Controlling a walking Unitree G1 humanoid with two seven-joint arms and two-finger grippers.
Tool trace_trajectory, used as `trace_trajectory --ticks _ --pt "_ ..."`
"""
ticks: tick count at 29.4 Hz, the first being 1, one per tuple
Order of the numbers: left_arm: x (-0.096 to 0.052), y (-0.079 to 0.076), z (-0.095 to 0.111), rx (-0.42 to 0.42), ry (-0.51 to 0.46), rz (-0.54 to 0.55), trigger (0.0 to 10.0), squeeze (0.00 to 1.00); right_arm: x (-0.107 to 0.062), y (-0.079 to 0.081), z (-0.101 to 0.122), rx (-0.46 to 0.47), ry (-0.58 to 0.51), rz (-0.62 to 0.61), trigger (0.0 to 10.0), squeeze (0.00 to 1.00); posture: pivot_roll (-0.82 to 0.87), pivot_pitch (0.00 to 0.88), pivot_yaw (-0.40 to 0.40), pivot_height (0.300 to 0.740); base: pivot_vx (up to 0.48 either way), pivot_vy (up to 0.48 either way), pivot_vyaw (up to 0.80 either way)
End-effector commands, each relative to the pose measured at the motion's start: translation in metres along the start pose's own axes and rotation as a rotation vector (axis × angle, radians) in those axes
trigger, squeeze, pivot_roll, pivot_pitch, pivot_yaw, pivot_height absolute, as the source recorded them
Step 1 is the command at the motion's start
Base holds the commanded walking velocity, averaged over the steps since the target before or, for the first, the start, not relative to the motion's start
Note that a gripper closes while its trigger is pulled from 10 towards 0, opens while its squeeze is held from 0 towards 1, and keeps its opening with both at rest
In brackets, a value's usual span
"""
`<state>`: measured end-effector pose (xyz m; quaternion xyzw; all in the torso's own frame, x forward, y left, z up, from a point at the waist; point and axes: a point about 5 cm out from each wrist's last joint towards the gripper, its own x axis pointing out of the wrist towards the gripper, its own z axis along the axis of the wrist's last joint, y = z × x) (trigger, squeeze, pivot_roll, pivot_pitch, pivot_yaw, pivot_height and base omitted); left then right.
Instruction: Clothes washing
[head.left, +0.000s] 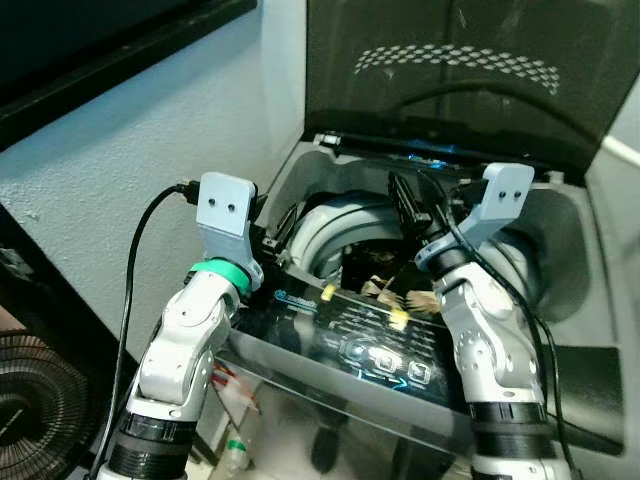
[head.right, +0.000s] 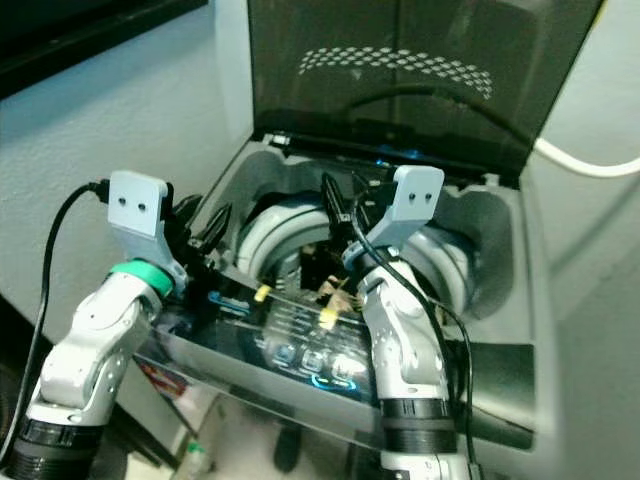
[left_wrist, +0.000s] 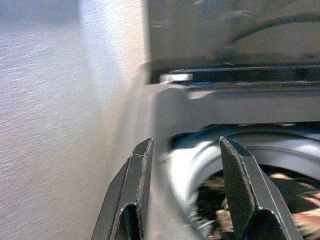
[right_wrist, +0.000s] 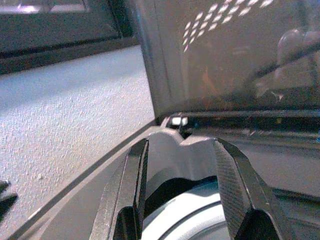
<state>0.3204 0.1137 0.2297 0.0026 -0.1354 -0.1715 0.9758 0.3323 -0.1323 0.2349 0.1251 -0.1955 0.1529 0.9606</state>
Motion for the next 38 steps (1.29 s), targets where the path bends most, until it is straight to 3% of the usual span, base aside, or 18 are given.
trace_trajectory --ticks 1,3,6,10,19,34,37,38 --pt "-0.005 0.005 -0.006 -0.005 0.022 0.032 10.0 0.0 -0.006 -0.003 0.003 -0.014 -0.005 -0.012 10.0 0.0 0.08 0.008 0.097 0.74 0.0 0.0 0.8" --pt "-0.007 0.006 -0.006 -0.007 0.025 0.038 10.0 0.0 -0.009 -0.004 0.005 -0.021 -0.007 -0.019 10.0 0.0 0.08 0.008 0.095 0.74 0.0 0.0 0.8" --pt "-0.025 0.003 -0.002 -0.043 -0.003 0.024 10.0 0.0 -0.038 -0.003 0.017 -0.024 -0.009 -0.025 10.0 0.0 0.07 0.009 0.097 0.74 0.0 0.0 0.8" --pt "-0.033 -0.001 0.002 -0.035 -0.02 -0.002 10.0 0.0 -0.057 0.004 0.021 -0.005 0.001 -0.018 10.0 0.0 0.06 0.009 0.106 0.74 0.0 0.0 0.8" --pt "-0.033 -0.009 0.005 0.0 -0.022 -0.078 10.0 0.0 -0.066 0.002 0.025 0.01 -0.018 -0.058 10.0 0.0 0.06 0.002 0.12 0.74 0.0 0.0 0.8" --pt "-0.034 -0.008 0.005 0.001 -0.006 -0.079 10.0 0.0 -0.074 -0.005 0.027 0.041 0.0 -0.101 10.0 0.0 0.06 0.005 0.126 0.74 0.0 0.0 0.8" --pt "-0.034 -0.008 0.005 -0.004 -0.004 -0.081 10.0 0.0 -0.077 -0.008 0.023 0.163 0.011 -0.094 10.0 0.0 0.06 0.008 0.128 0.74 0.0 0.0 0.8" --pt "-0.034 -0.008 0.005 -0.004 -0.004 -0.081 10.0 0.0 -0.077 -0.008 0.023 0.163 0.011 -0.094 10.0 0.0 0.06 0.008 0.128 0.74 0.0 0.0 0.8"
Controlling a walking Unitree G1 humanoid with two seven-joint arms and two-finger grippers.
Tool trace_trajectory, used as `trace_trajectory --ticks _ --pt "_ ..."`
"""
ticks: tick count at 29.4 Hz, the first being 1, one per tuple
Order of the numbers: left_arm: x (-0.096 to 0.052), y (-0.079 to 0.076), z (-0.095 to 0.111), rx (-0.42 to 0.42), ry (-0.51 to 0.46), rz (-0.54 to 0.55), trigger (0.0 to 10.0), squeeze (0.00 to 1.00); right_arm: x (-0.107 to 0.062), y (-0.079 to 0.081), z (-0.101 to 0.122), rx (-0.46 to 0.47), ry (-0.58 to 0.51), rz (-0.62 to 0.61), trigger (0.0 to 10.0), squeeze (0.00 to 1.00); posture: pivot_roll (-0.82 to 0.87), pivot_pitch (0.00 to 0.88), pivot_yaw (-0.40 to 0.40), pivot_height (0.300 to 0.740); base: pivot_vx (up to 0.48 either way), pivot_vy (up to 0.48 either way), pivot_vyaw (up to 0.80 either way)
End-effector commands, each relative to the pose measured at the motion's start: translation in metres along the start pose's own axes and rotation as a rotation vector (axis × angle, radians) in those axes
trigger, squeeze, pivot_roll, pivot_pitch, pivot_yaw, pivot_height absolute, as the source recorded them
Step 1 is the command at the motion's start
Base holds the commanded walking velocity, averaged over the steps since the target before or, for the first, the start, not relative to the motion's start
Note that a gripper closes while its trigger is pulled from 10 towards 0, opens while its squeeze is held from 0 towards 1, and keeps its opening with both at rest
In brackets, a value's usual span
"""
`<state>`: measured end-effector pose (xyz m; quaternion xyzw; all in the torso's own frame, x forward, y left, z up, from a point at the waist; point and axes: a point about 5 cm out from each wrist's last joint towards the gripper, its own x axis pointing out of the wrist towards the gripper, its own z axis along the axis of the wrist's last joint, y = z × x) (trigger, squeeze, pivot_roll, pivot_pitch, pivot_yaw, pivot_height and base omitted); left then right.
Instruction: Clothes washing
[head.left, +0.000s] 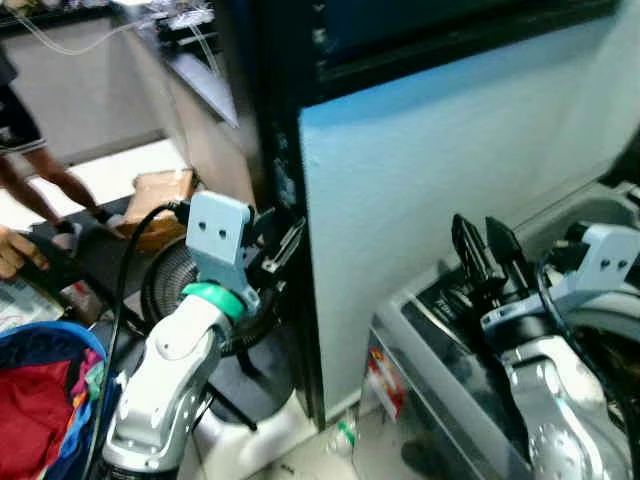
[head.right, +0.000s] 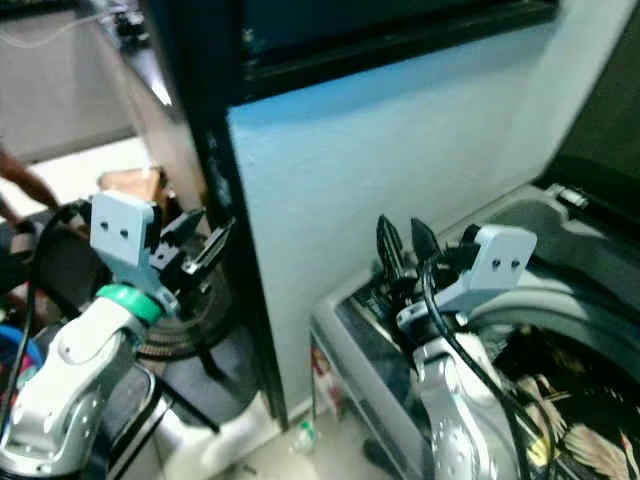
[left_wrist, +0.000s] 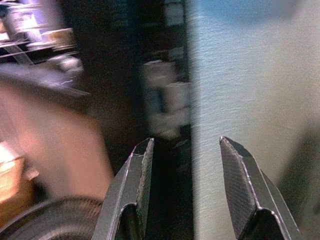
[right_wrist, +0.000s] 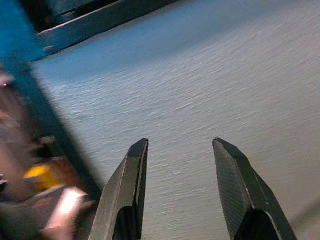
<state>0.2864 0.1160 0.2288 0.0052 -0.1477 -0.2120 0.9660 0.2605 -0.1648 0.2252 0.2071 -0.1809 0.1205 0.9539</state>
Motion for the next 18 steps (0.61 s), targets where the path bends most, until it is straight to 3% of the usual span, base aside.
trace_trajectory --ticks 1,3,6,18 --pt "-0.002 0.001 -0.003 -0.012 0.02 0.002 10.0 0.0 -0.005 -0.003 -0.002 0.136 0.01 0.021 10.0 0.0 0.06 0.008 0.128 0.74 0.0 0.0 0.8" --pt "-0.001 0.001 -0.003 -0.016 0.019 -0.001 10.0 0.0 -0.011 -0.006 0.001 0.311 -0.02 0.075 10.0 0.0 0.06 0.008 0.128 0.74 0.0 0.0 0.8" --pt "-0.002 0.001 -0.002 -0.015 0.02 -0.002 10.0 0.0 -0.016 -0.004 0.004 0.384 -0.044 0.12 10.0 0.0 0.06 0.012 0.129 0.74 0.0 0.0 0.8" --pt "-0.001 0.001 -0.002 -0.007 0.027 -0.011 10.0 0.0 -0.027 0.008 -0.004 0.401 -0.009 0.231 10.0 0.0 0.07 0.017 0.129 0.74 0.0 0.0 0.8"
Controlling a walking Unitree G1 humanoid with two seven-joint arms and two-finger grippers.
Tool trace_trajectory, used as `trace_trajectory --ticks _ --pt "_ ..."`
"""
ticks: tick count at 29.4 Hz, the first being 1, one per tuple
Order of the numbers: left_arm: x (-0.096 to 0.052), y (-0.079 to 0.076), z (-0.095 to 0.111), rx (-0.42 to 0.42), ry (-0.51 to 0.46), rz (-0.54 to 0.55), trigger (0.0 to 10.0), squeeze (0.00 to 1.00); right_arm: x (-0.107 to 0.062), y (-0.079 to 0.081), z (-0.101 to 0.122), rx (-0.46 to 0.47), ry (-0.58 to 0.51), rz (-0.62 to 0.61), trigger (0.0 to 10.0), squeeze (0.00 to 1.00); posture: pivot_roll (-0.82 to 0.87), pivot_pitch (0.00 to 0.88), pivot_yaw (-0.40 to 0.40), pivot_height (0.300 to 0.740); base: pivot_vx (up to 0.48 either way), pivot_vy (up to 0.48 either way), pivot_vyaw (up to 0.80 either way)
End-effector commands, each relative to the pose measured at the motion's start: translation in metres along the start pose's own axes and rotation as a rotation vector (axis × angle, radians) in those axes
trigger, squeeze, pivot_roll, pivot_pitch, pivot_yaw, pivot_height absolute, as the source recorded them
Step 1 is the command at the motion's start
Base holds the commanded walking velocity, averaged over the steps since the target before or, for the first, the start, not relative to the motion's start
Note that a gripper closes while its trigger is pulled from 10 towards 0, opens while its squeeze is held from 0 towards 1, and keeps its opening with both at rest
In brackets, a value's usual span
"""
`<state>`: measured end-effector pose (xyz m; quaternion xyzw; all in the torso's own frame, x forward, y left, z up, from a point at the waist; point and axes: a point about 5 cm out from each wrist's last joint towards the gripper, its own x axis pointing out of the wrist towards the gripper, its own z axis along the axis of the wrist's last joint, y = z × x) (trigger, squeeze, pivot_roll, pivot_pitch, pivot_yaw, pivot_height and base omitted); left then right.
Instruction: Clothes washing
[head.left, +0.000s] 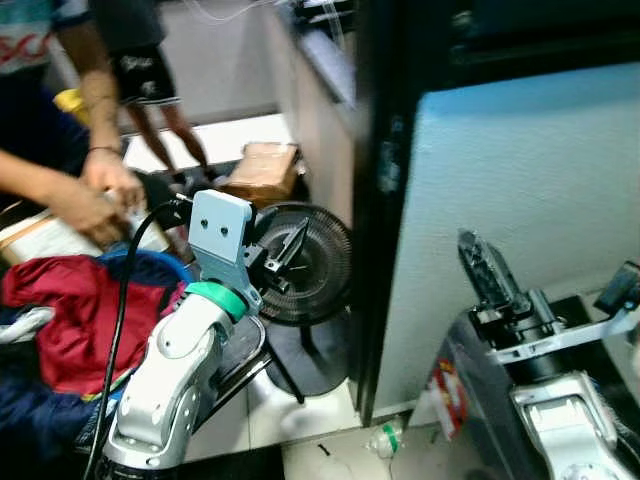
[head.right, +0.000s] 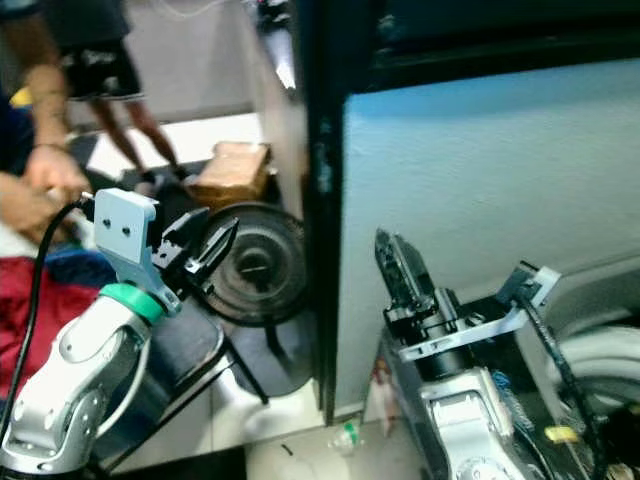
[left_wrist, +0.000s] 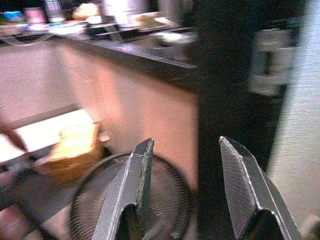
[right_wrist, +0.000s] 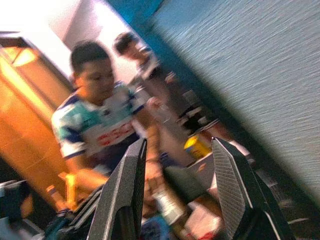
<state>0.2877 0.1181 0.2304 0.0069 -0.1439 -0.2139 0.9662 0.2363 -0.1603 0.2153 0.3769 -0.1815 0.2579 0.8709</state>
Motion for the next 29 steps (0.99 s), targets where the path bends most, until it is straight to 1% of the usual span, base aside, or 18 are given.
trace_trajectory --ticks 1,3,5,6,7,8,9,10,11,12,14,16,25,28,29 --pt "-0.002 -0.002 -0.004 -0.008 0.019 -0.006 10.0 0.0 -0.002 0.001 -0.001 -0.01 0.009 0.006 10.0 0.0 0.07 0.017 0.129 0.74 0.0 0.0 0.8" --pt "-0.001 -0.001 -0.004 -0.005 0.02 -0.005 10.0 0.0 -0.002 -0.001 -0.002 -0.102 0.04 0.018 10.0 0.0 0.07 0.018 0.132 0.74 0.0 0.0 0.8" --pt "-0.001 -0.001 -0.004 -0.005 0.02 -0.005 10.0 0.0 -0.002 -0.001 -0.002 -0.102 0.04 0.018 10.0 0.0 0.07 0.018 0.132 0.74 0.0 0.0 0.8" --pt "-0.001 -0.001 -0.003 -0.004 0.02 -0.006 10.0 0.0 -0.001 0.005 -0.002 -0.085 0.044 0.072 10.0 0.0 0.07 0.018 0.132 0.74 0.0 0.0 0.8" --pt "-0.001 -0.001 -0.003 -0.004 0.02 -0.006 10.0 0.0 -0.001 0.005 -0.002 -0.085 0.044 0.072 10.0 0.0 0.07 0.018 0.132 0.74 0.0 0.0 0.8" --pt "0.0 -0.001 -0.003 -0.004 0.021 -0.009 10.0 0.0 0.0 0.015 -0.004 -0.036 0.062 0.168 10.0 0.0 0.07 0.017 0.136 0.74 0.0 0.0 0.8" --pt "0.0 -0.001 -0.003 -0.004 0.021 -0.009 10.0 0.0 0.0 0.015 -0.004 -0.036 0.062 0.168 10.0 0.0 0.07 0.017 0.136 0.74 0.0 0.0 0.8" --pt "0.0 -0.001 -0.003 -0.003 0.021 -0.012 10.0 0.0 0.0 0.027 -0.008 0.007 0.107 0.289 10.0 0.0 0.07 0.016 0.135 0.74 0.0 0.0 0.8" --pt "0.001 -0.001 -0.003 -0.002 0.02 -0.013 10.0 0.0 -0.001 0.036 -0.012 0.043 0.147 0.379 10.0 0.0 0.07 0.016 0.135 0.74 0.0 0.0 0.8" --pt "0.001 -0.001 -0.003 -0.001 0.02 -0.014 10.0 0.0 -0.002 0.041 -0.015 0.06 0.175 0.426 10.0 0.0 0.07 0.016 0.135 0.74 0.0 0.0 0.8" --pt "0.001 -0.001 -0.002 0.0 0.02 -0.013 10.0 0.0 -0.002 0.042 -0.017 0.068 0.184 0.438 10.0 0.0 0.07 0.016 0.135 0.74 0.0 0.0 0.8" --pt "0.001 0.001 -0.002 0.003 0.018 -0.007 10.0 0.0 -0.001 0.04 -0.017 0.071 0.178 0.43 10.0 0.0 0.07 0.016 0.135 0.74 0.0 0.0 0.8" --pt "0.0 0.002 -0.001 0.006 0.019 -0.002 10.0 0.0 0.0 0.038 -0.019 0.063 0.172 0.426 10.0 0.0 0.07 0.016 0.135 0.74 0.0 0.0 0.8" --pt "0.001 0.001 -0.001 0.004 0.018 0.0 10.0 0.0 0.001 0.034 -0.017 0.049 0.162 0.398 10.0 0.0 0.07 0.016 0.135 0.74 0.0 0.0 0.8" --pt "0.001 0.001 -0.002 0.003 0.018 0.002 10.0 0.0 0.002 0.032 -0.017 0.042 0.16 0.384 10.0 0.0 0.08 0.015 0.122 0.74 0.0 0.0 0.8"
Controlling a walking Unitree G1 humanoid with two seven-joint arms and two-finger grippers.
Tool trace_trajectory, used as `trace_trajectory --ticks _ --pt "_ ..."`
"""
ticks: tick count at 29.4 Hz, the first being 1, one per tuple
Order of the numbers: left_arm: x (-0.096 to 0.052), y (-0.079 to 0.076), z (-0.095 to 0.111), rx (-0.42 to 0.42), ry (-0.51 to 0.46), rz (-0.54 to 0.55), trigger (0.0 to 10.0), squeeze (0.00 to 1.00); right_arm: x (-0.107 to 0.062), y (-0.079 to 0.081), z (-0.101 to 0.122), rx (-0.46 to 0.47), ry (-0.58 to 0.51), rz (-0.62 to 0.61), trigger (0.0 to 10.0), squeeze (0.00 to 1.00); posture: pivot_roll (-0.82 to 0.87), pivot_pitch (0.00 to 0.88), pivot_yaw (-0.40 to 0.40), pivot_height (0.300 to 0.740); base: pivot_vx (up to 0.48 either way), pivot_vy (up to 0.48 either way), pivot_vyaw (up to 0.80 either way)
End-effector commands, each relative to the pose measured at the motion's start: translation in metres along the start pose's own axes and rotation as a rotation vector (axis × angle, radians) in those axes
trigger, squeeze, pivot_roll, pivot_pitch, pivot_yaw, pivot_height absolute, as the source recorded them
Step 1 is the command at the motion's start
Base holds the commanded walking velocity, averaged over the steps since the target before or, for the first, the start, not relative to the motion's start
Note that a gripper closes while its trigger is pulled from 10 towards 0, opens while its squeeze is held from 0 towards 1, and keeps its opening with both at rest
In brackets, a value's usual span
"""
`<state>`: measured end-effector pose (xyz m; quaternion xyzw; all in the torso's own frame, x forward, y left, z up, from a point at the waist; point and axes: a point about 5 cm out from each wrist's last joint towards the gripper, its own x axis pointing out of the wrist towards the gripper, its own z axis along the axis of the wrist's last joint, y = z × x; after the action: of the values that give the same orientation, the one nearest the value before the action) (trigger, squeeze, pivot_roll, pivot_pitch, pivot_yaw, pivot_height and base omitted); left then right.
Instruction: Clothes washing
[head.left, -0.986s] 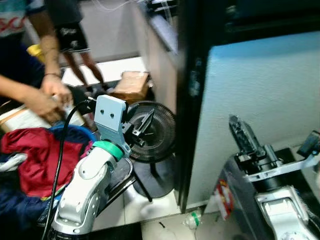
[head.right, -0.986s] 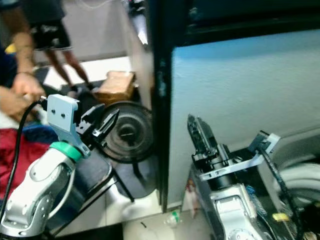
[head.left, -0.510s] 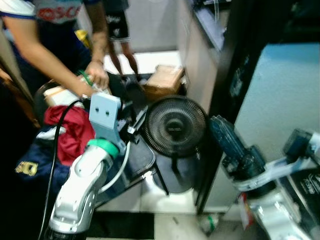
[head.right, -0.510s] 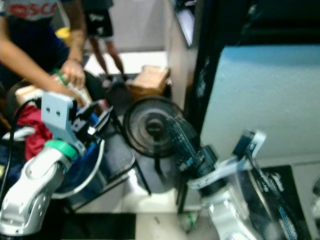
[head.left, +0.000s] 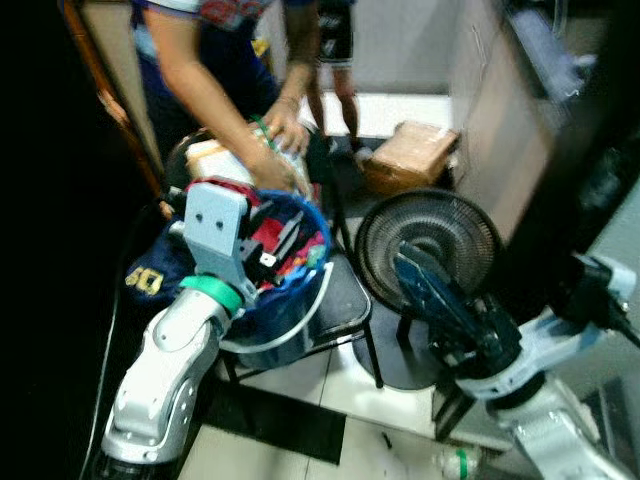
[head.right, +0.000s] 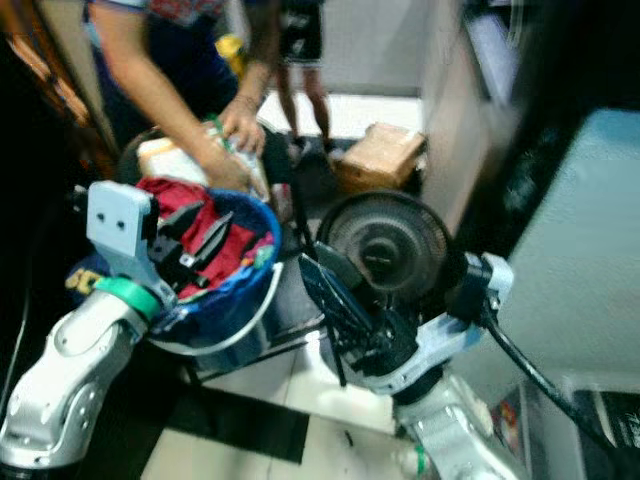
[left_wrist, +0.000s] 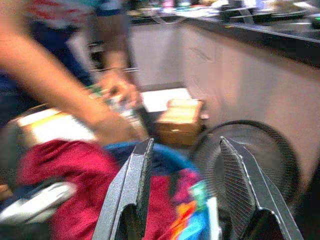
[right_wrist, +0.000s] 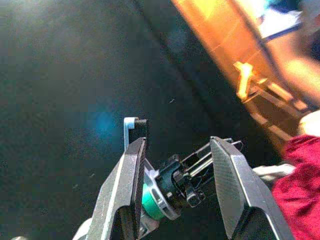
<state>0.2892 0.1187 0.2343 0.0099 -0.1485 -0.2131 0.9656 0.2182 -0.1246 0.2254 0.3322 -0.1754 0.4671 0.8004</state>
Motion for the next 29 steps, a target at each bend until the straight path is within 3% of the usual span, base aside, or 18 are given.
trace_trajectory --ticks 1,3,4,5,7,9,12,13,14,15,16,17,19,22,29 --pt "-0.001 0.0 -0.005 -0.005 0.026 0.001 10.0 0.0 -0.002 -0.004 0.001 -0.011 -0.005 -0.033 10.0 0.0 0.08 0.015 0.122 0.74 0.0 0.0 0.8" --pt "-0.001 0.001 -0.005 -0.006 0.03 0.009 10.0 0.0 -0.001 -0.012 0.001 -0.032 -0.005 -0.101 10.0 0.0 0.08 0.015 0.122 0.74 0.0 0.0 0.0" --pt "0.0 0.003 -0.008 -0.01 0.048 0.033 10.0 0.0 0.001 -0.044 -0.002 -0.186 0.079 -0.373 10.0 0.0 0.07 0.018 0.122 0.74 0.0 0.0 0.0" --pt "0.0 0.003 -0.008 -0.01 0.048 0.033 10.0 0.0 0.001 -0.044 -0.002 -0.186 0.079 -0.373 10.0 0.0 0.07 0.018 0.122 0.74 0.0 0.0 0.0" --pt "0.001 0.004 -0.009 -0.022 0.052 0.048 10.0 0.0 -0.004 -0.071 -0.004 -0.351 0.15 -0.585 10.0 0.0 0.07 0.019 0.119 0.74 0.0 0.24 0.0" --pt "0.002 0.004 -0.009 -0.027 0.05 0.056 10.0 0.0 -0.005 -0.086 -0.004 -0.46 0.168 -0.716 10.0 0.0 0.07 0.02 0.105 0.74 0.0 0.48 0.0" --pt "0.002 0.004 -0.009 -0.027 0.048 0.058 10.0 0.0 -0.005 -0.09 -0.003 -0.495 0.166 -0.759 10.0 0.0 0.07 0.02 0.105 0.74 0.0 0.48 0.0" --pt "0.003 0.004 -0.01 -0.02 0.051 0.065 10.0 0.0 -0.004 -0.093 -0.002 -0.579 0.193 -0.793 10.0 0.0 0.08 0.021 0.087 0.74 0.0 0.48 0.0" --pt "0.003 0.004 -0.01 -0.02 0.051 0.065 10.0 0.0 -0.004 -0.093 -0.002 -0.579 0.193 -0.793 10.0 0.0 0.08 0.021 0.087 0.74 0.0 0.48 0.0" --pt "0.003 0.006 -0.014 0.001 0.07 0.094 10.0 0.0 -0.001 -0.095 -0.001 -0.706 0.232 -0.818 10.0 0.0 0.08 0.023 0.069 0.74 0.0 0.48 0.0" --pt "0.003 0.006 -0.014 0.001 0.07 0.094 10.0 0.0 -0.001 -0.095 -0.001 -0.706 0.232 -0.818 10.0 0.0 0.08 0.023 0.069 0.74 0.0 0.48 0.0" --pt "0.002 0.01 -0.019 0.016 0.087 0.131 10.0 0.0 0.002 -0.096 -0.001 -0.787 0.243 -0.828 10.0 0.0 0.08 0.023 0.069 0.74 0.0 0.48 0.0" --pt "0.002 0.013 -0.023 0.03 0.101 0.158 10.0 0.0 0.004 -0.096 -0.001 -0.839 0.246 -0.832 10.0 0.0 0.08 0.023 0.069 0.74 0.0 0.48 0.0" --pt "0.001 0.017 -0.025 0.037 0.11 0.188 10.0 0.0 0.006 -0.095 -0.002 -0.844 0.24 -0.821 10.0 0.0 0.08 0.026 0.051 0.74 0.0 0.475 0.0" --pt "-0.003 0.031 -0.028 0.017 0.111 0.272 10.0 0.0 0.016 -0.095 -0.009 -0.825 0.213 -0.786 10.0 0.0 0.07 0.022 0.039 0.74 0.0 0.0 0.0"
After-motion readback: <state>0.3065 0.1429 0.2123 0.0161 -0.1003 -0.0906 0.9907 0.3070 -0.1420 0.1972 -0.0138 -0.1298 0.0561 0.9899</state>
